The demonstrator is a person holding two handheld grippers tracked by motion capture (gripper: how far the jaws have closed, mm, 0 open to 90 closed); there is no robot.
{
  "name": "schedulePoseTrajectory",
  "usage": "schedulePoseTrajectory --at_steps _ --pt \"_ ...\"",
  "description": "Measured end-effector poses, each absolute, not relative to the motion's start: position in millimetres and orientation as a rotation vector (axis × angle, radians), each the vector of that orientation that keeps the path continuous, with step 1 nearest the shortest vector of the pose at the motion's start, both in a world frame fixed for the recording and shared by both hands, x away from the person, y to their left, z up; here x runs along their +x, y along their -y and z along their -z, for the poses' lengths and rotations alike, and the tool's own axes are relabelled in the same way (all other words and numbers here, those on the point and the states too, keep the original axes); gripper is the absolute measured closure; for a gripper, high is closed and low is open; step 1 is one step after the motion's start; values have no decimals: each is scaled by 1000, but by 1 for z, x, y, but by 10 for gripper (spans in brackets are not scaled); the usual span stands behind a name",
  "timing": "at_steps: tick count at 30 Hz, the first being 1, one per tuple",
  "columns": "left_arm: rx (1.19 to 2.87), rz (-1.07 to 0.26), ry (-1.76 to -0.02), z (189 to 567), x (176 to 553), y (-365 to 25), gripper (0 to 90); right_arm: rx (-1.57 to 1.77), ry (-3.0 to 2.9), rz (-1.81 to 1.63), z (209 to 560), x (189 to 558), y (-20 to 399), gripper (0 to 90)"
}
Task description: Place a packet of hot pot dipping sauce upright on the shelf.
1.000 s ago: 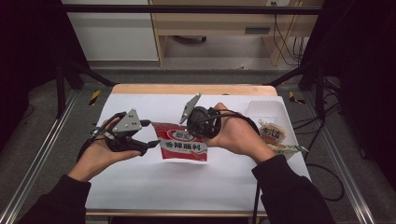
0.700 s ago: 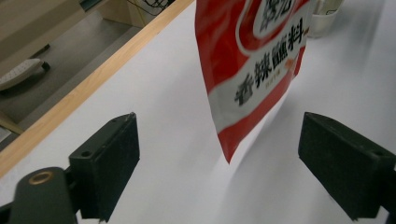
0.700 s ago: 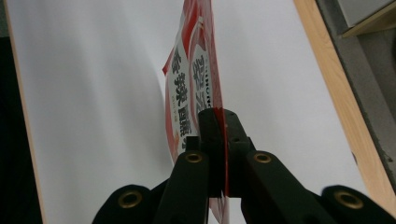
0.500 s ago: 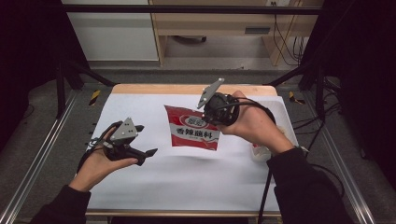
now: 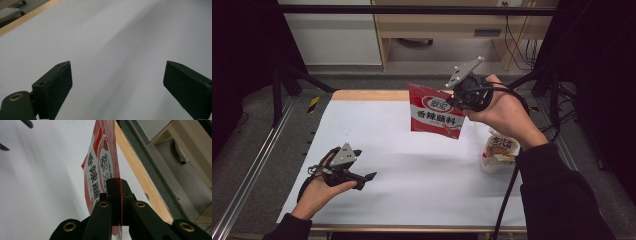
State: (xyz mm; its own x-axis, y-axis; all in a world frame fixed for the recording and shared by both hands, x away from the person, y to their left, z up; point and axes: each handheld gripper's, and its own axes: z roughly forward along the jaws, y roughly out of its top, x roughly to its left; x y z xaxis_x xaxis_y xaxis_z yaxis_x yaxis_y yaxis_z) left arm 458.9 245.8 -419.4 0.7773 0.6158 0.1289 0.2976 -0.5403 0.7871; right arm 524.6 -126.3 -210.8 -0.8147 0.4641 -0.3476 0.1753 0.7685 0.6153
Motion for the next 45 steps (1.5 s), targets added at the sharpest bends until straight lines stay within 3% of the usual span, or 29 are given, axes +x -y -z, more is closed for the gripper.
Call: schedulePoseTrajectory --at_steps 20,45 --pt "2205 -491 -723 450 432 -264 67 624 -2319 -822 192 535 166 900" --pt "2230 -513 -744 456 426 -271 65 851 -2132 -804 200 550 261 900"
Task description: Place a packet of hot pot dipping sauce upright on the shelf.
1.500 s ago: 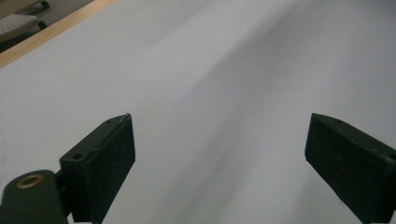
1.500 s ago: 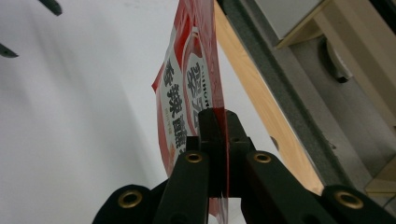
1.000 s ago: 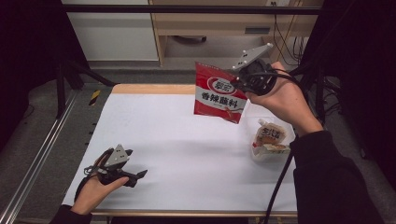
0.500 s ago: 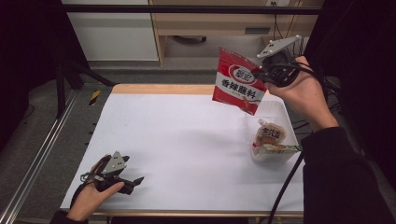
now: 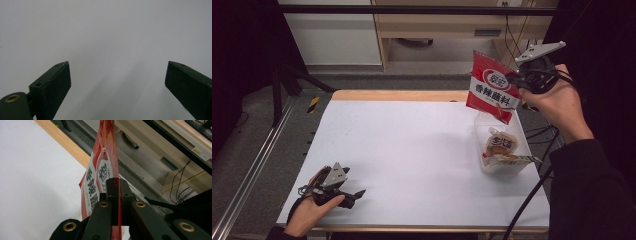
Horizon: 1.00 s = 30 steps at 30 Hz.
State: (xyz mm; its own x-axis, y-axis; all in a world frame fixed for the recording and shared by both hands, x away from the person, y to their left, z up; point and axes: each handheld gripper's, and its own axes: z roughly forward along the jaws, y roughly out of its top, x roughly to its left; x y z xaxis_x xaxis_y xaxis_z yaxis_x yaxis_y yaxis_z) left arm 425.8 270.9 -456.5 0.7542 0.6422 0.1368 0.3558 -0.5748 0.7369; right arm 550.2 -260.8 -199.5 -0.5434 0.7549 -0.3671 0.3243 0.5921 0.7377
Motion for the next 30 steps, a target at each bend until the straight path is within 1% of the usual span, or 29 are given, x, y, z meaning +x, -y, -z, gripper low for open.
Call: schedulePoseTrajectory --at_steps 10,15,30 --pt "2234 -511 -759 458 428 -272 64 889 -2144 -802 220 557 283 900" --pt "2238 -510 -759 459 428 -271 64 912 -2155 -799 234 558 287 900" --pt "2260 -502 -747 460 427 -271 64 962 -2169 -803 261 561 296 900"
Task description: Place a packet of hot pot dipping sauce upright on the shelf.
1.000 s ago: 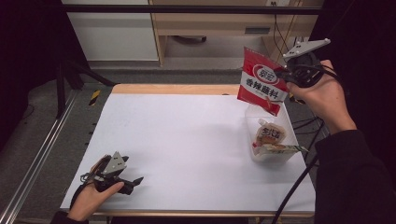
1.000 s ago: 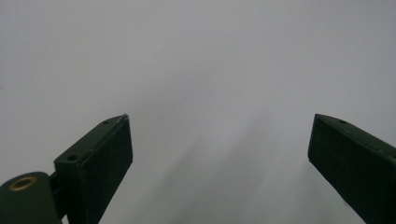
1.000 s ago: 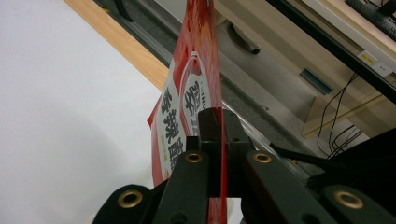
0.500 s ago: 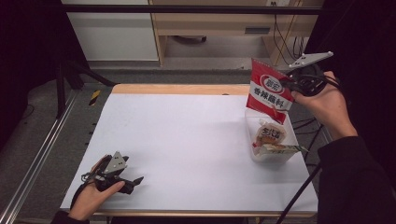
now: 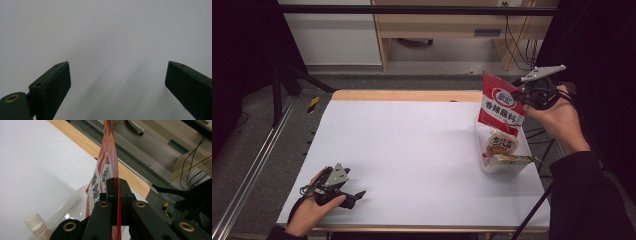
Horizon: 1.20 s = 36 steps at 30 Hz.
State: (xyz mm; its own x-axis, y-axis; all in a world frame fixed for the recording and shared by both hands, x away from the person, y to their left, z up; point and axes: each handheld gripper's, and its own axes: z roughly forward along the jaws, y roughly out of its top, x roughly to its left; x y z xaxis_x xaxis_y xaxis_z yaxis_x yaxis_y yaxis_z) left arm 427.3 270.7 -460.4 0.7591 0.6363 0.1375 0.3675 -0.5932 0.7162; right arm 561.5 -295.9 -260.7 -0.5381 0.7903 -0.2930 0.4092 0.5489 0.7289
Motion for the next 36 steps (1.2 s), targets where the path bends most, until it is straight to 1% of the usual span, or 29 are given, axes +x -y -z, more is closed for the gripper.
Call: schedulePoseTrajectory --at_steps 14,23,26,28,29,33,34,35,36 --pt "2266 -502 -740 460 427 -271 63 1021 -2190 -831 290 568 302 900" --pt "2268 -500 -740 461 426 -271 63 1111 -2171 -842 310 560 323 898" --pt "2272 -499 -738 461 426 -270 63 1143 -2166 -816 314 555 331 884" --pt "2277 -498 -735 461 426 -270 62 1159 -2152 -823 316 554 335 831" --pt "2278 -498 -734 461 426 -269 62 1172 -2144 -825 317 552 337 785" --pt "2279 -497 -735 461 426 -270 61 1195 -2090 -808 316 547 338 497" --pt "2278 -497 -736 461 426 -270 61 1199 -2061 -807 314 545 337 401" --pt "2279 -498 -736 461 426 -270 61 1200 -2026 -801 311 542 335 345" --pt "2279 -499 -736 461 426 -270 61 1177 -1998 -808 307 539 334 315"
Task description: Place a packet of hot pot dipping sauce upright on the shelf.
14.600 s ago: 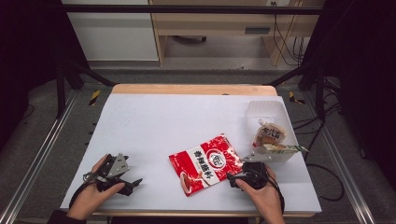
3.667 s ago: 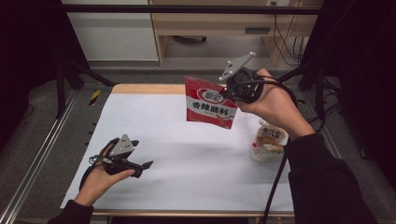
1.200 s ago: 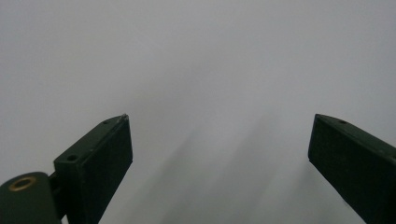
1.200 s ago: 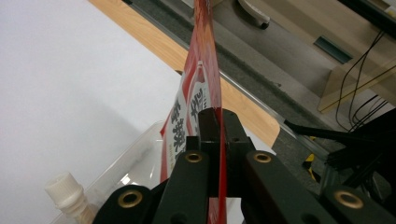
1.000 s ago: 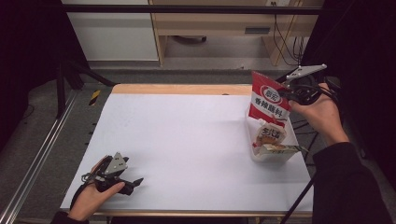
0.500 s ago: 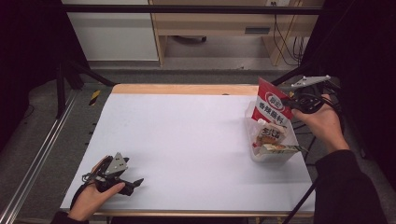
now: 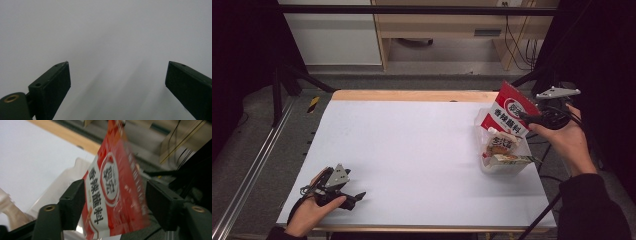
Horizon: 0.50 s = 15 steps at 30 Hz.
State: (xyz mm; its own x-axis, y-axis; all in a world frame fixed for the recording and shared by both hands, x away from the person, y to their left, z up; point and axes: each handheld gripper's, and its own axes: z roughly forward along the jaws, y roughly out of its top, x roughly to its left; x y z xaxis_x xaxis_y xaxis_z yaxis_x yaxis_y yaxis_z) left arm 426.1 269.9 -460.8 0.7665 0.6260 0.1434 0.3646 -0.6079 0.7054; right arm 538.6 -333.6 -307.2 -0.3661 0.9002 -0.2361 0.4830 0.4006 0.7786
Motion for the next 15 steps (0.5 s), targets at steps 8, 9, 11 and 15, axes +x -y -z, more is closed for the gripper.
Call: schedulePoseTrajectory --at_steps 8,9,11,15 --pt "2285 -502 -732 460 425 -269 61 1060 -1951 -876 283 498 291 168" --pt "2287 -503 -730 460 425 -270 61 1038 -1963 -893 283 493 283 166" --pt "2288 -508 -731 460 425 -270 60 1011 -1992 -929 286 481 265 156" --pt "2289 -511 -737 461 425 -271 60 951 -2067 -987 303 460 227 132"
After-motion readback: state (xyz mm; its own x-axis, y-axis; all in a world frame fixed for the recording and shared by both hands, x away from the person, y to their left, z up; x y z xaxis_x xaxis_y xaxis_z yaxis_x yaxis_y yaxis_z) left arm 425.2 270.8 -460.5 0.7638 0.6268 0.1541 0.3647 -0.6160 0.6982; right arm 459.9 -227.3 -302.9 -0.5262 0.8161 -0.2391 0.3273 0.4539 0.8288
